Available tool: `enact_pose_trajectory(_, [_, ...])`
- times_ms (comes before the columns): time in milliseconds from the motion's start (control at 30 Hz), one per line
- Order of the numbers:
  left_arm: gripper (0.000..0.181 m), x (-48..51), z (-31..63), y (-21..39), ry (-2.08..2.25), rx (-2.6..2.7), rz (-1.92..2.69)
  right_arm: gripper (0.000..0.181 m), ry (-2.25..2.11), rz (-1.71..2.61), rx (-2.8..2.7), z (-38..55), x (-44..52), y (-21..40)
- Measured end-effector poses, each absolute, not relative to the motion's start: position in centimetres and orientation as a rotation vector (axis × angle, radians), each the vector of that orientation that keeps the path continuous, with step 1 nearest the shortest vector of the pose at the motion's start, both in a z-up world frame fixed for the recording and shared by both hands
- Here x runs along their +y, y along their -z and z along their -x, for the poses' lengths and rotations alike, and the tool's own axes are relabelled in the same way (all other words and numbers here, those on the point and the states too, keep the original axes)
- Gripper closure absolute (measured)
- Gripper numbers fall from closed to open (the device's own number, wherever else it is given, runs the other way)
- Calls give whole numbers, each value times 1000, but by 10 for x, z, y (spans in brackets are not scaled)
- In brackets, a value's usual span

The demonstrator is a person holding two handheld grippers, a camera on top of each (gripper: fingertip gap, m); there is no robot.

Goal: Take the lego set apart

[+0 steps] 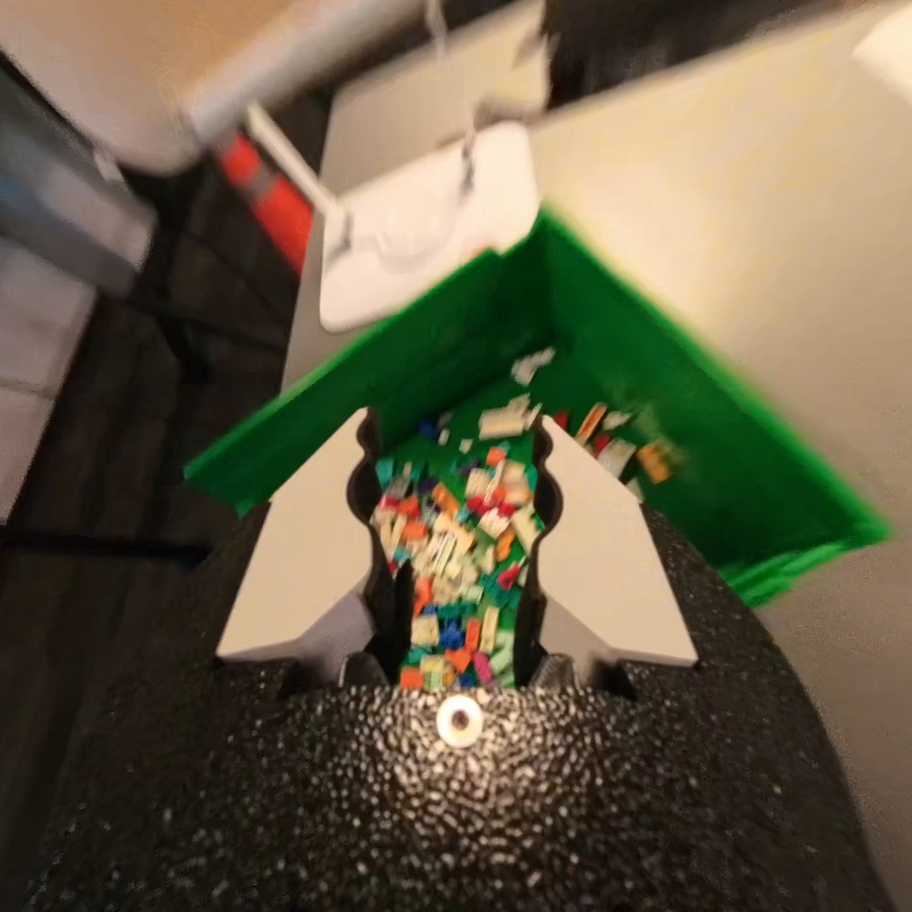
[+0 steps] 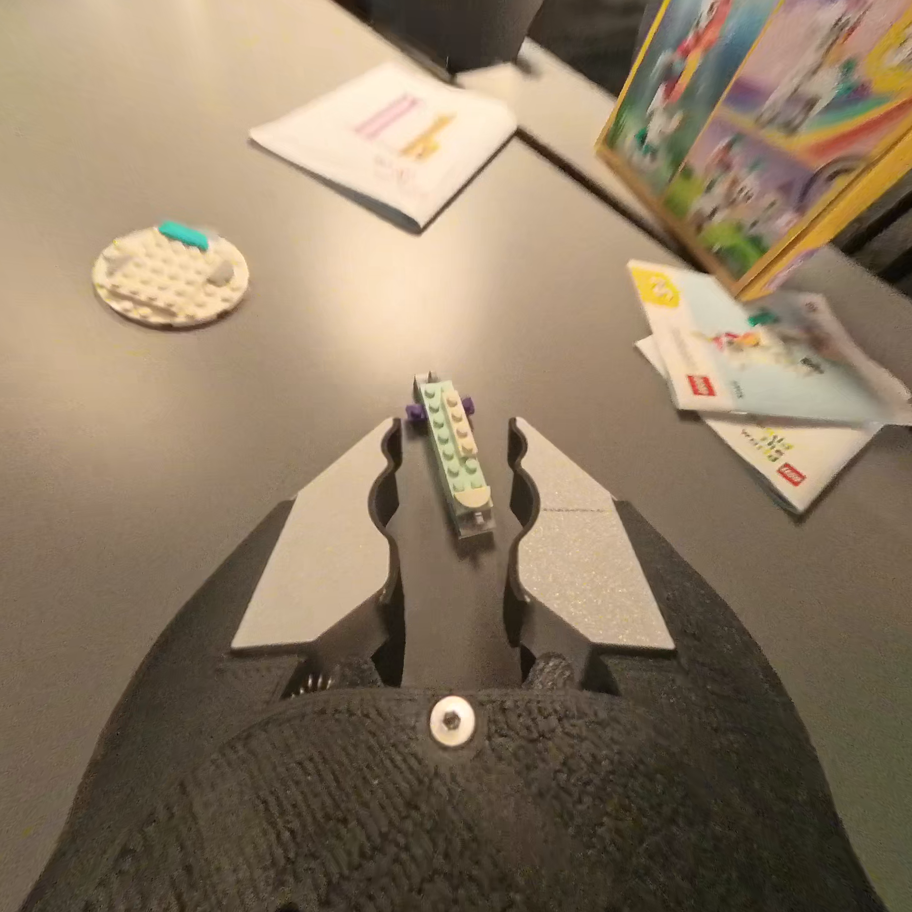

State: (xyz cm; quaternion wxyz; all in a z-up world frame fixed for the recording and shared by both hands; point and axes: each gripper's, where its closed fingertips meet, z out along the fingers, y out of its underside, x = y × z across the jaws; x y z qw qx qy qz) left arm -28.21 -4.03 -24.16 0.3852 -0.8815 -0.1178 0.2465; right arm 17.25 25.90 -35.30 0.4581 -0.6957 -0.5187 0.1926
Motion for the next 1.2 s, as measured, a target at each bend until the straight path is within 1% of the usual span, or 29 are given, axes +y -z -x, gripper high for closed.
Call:
enact_pose_trajectory(33, [124,-29,265,221,-603,-219,2155,144,-465,1744,-1293,-172,261,358])
enact_pose_trajectory(67, [122,-18,244,204,-550,-118,2081,143,-451,1780,-1304,-172,263,363])
enact_pose_trajectory(100, [130,-6,219,191,-471,-13,2014,141,-439,1817,-1323,-173,264,369])
enact_pose_trajectory(133, [134,5,192,182,-371,83,1959,145,-437,1849,-1336,-173,264,374])
enact_pose_trajectory(200, [139,23,134,175,-112,259,1878,163,-406,1851,-1363,-173,263,375])
enact_pose_trajectory(300, [152,38,51,179,297,440,1766,166,-305,1723,-1464,-166,253,364])
enact_pose_trajectory(400, [169,50,-11,204,591,565,1690,166,-443,1409,-1510,-129,217,333])
enact_pose_trajectory(433, [172,62,-19,218,646,533,1699,167,-477,1294,-1523,-116,201,324])
enact_pose_trajectory(467, [169,75,-24,236,697,483,1734,167,-495,1185,-1549,-105,185,319])
enact_pose_trajectory(500, [160,85,-28,256,753,441,1776,167,-491,1092,-1575,-96,171,317])
enact_pose_trajectory(567, [135,98,-35,289,892,362,1878,167,-465,954,-1625,-81,148,319])
enact_pose_trajectory(600, [128,99,-40,301,970,341,1924,167,-447,895,-1641,-75,139,320])
enact_pose_trajectory(633, [126,96,-46,307,1050,339,1947,167,-430,843,-1661,-70,131,320])
enact_pose_trajectory(700, [127,94,-51,315,1087,346,1955,167,-405,762,-1679,-62,119,318])
enact_pose_trajectory(767, [140,95,-51,325,1046,376,1975,167,-428,698,-1673,-57,108,313])
enact_pose_trajectory(833, [150,92,-55,320,1114,377,1935,166,-433,662,-1678,-55,101,310])
enact_pose_trajectory(933, [154,85,-56,317,1263,361,1908,167,-446,656,-1698,-56,98,315])
enact_pose_trajectory(1000, [170,80,-56,317,1319,379,1892,167,-472,660,-1700,-58,97,316])
enact_pose_trajectory(1133, [168,84,-54,318,1296,364,1874,167,-491,661,-1703,-58,96,316])
enact_pose_trajectory(1200, [150,90,-52,323,1297,312,1914,167,-502,662,-1712,-59,94,317])
